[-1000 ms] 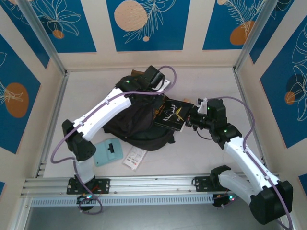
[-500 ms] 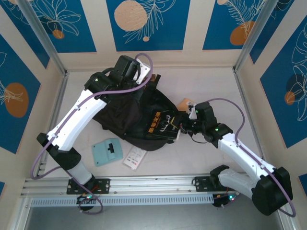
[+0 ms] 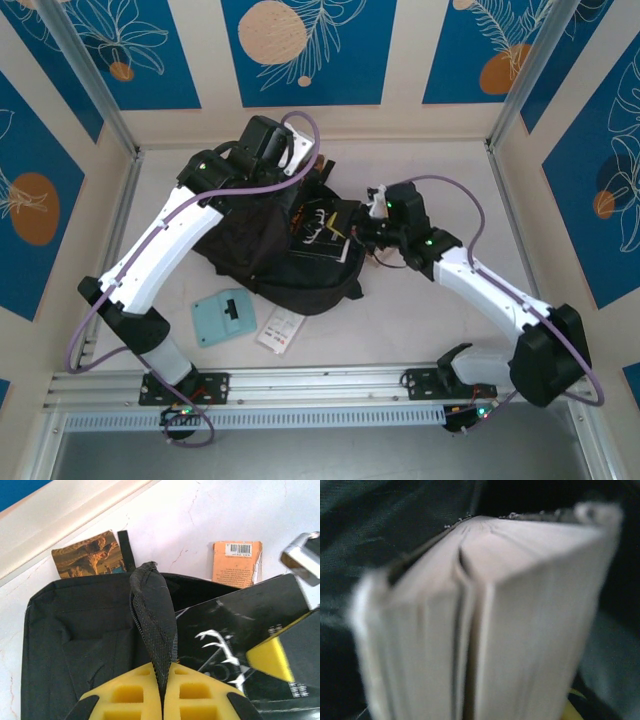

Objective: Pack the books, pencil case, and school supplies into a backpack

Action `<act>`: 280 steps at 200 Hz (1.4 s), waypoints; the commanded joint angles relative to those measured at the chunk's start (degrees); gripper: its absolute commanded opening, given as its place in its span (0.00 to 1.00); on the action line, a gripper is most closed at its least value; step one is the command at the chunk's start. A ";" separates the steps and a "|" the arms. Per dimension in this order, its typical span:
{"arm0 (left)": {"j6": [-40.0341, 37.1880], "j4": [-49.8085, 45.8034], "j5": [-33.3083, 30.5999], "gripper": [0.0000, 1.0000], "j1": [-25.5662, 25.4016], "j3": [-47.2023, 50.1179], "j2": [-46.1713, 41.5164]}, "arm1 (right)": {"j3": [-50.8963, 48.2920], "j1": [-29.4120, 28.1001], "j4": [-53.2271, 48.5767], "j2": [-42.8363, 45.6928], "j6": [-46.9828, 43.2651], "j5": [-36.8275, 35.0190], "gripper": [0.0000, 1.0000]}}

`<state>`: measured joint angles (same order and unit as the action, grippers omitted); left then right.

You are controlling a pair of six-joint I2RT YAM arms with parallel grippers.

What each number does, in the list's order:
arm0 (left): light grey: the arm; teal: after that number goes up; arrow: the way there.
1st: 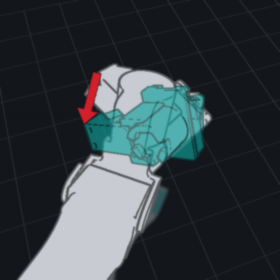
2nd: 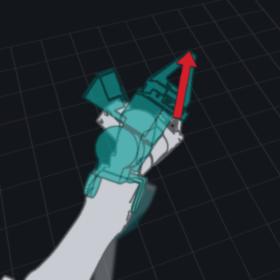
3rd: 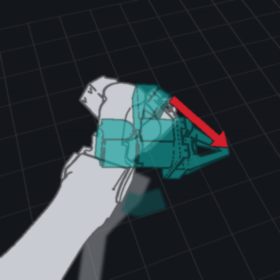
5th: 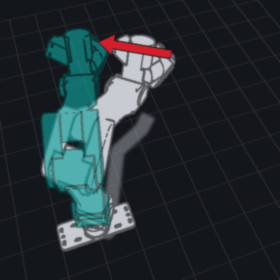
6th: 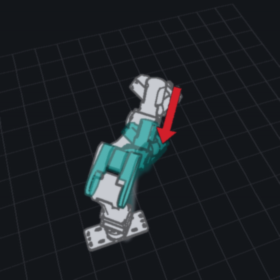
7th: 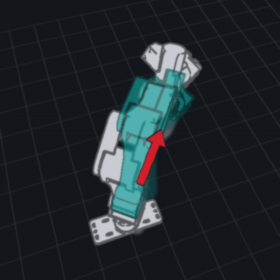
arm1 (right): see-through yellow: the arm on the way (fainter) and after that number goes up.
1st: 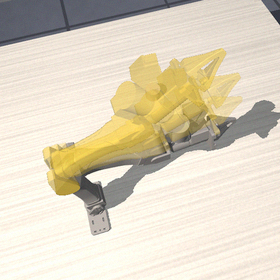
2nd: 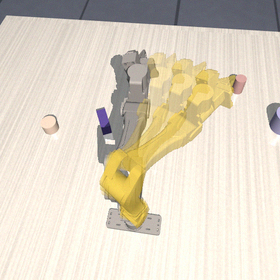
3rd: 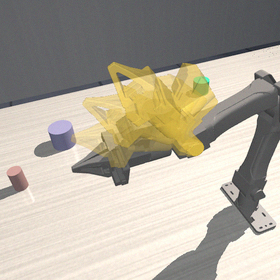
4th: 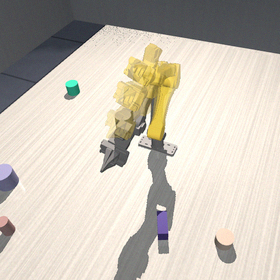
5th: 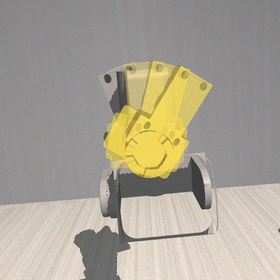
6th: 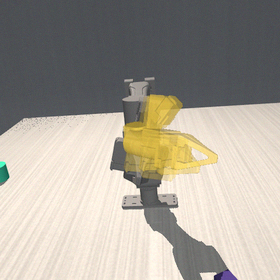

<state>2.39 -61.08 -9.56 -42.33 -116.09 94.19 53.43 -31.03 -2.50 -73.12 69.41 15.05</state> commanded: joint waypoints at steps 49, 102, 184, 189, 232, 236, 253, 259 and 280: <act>1.33 5.80 -1.57 0.00 0.92 -9.07 -1.16 | 17.79 -9.52 13.82 -22.85 4.08 -12.35 0.00; 1.39 4.87 -7.58 0.00 7.00 -9.96 -1.28 | 42.14 -11.12 4.86 -40.45 -3.44 -9.08 0.75; 5.62 14.60 -28.14 0.00 17.82 -2.25 -4.37 | 31.96 -10.29 -1.86 -21.44 -24.94 -5.20 0.86; 5.80 14.75 -29.44 0.00 17.93 -2.32 -4.30 | 31.38 -10.20 -1.87 -20.18 -25.70 -5.05 0.85; 7.72 13.79 -39.59 0.00 18.24 -2.19 -3.71 | 26.16 -8.33 -7.53 -12.24 -27.72 -7.45 0.81; 7.70 13.79 -39.38 0.00 18.22 -2.00 -3.74 | 25.33 -7.96 -8.49 -11.62 -27.90 -7.85 0.80; 7.69 14.20 -34.25 0.00 18.24 0.36 -4.14 | 22.34 -6.64 -11.98 -9.44 -29.19 -11.03 0.80; 8.08 14.26 -31.39 0.00 18.24 1.39 -4.23 | 21.20 -6.22 -13.06 -8.82 -30.07 -12.51 0.79; 12.89 13.80 -20.58 0.00 18.16 6.66 -3.97 | 17.32 -4.65 -15.90 -7.43 -33.04 -15.73 0.79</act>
<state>10.33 -50.61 -39.62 -24.75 -113.65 91.83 74.59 -37.21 -11.46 -82.13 41.52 4.75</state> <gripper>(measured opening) 0.052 0.795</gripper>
